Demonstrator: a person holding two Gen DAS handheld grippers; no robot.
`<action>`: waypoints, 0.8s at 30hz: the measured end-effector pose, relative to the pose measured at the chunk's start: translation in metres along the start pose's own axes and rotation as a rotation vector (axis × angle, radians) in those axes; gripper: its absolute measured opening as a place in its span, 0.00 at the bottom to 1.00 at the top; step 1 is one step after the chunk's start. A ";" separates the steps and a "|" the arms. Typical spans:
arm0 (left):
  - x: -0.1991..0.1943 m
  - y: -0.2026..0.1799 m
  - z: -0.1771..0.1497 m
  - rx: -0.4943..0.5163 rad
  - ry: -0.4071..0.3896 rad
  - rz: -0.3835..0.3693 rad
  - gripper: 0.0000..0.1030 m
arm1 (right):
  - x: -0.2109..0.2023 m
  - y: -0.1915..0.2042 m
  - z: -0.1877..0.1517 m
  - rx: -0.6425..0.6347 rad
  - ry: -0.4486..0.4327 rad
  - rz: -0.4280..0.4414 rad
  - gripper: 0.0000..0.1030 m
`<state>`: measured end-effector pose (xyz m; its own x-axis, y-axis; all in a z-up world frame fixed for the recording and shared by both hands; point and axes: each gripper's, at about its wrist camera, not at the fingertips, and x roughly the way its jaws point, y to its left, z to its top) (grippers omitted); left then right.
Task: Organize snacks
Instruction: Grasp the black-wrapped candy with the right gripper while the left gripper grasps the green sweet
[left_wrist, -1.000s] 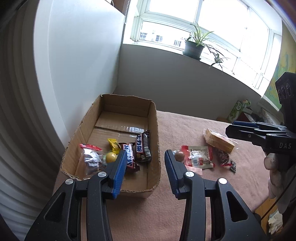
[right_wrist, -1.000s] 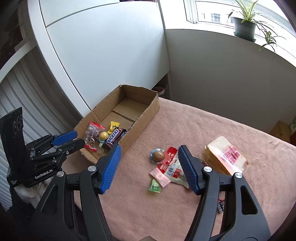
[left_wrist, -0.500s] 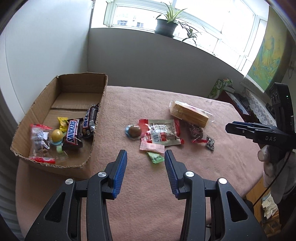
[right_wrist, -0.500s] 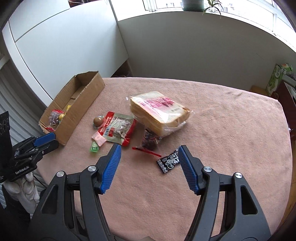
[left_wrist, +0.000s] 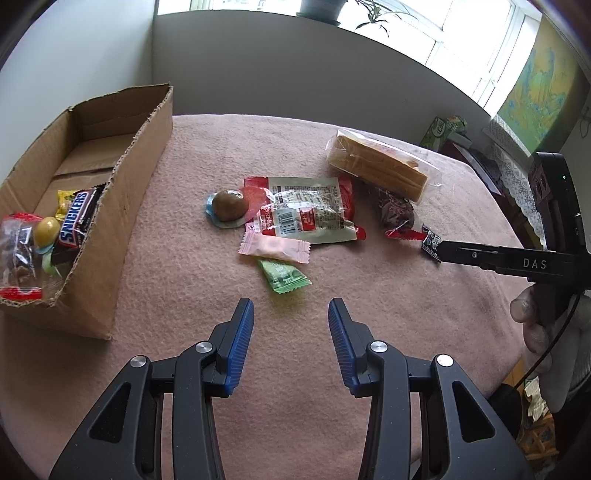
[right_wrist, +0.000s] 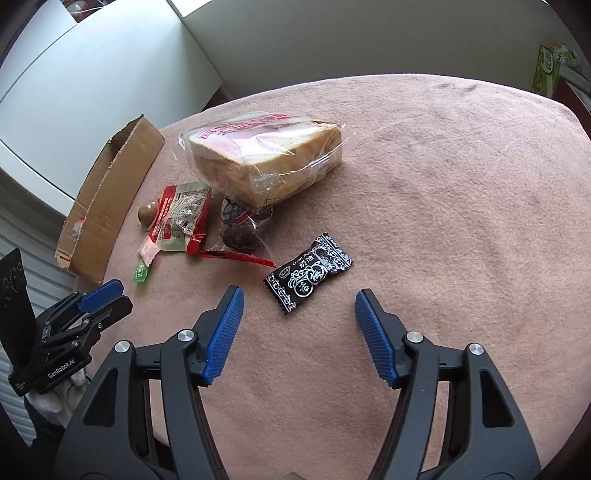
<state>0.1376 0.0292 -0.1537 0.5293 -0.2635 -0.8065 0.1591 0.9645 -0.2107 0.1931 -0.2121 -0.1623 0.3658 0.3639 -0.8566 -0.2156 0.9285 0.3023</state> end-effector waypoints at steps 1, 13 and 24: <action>0.003 -0.001 0.002 0.005 0.001 0.011 0.39 | 0.001 0.000 0.001 0.001 -0.003 0.000 0.64; 0.021 -0.009 0.011 0.053 0.009 0.049 0.39 | 0.019 0.013 0.015 -0.041 -0.002 -0.039 0.54; 0.020 0.001 0.010 0.075 -0.003 0.073 0.22 | 0.024 0.031 0.009 -0.176 -0.001 -0.161 0.30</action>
<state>0.1567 0.0246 -0.1647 0.5442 -0.1928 -0.8165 0.1818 0.9772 -0.1096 0.2036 -0.1737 -0.1699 0.4089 0.2123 -0.8875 -0.3088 0.9474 0.0844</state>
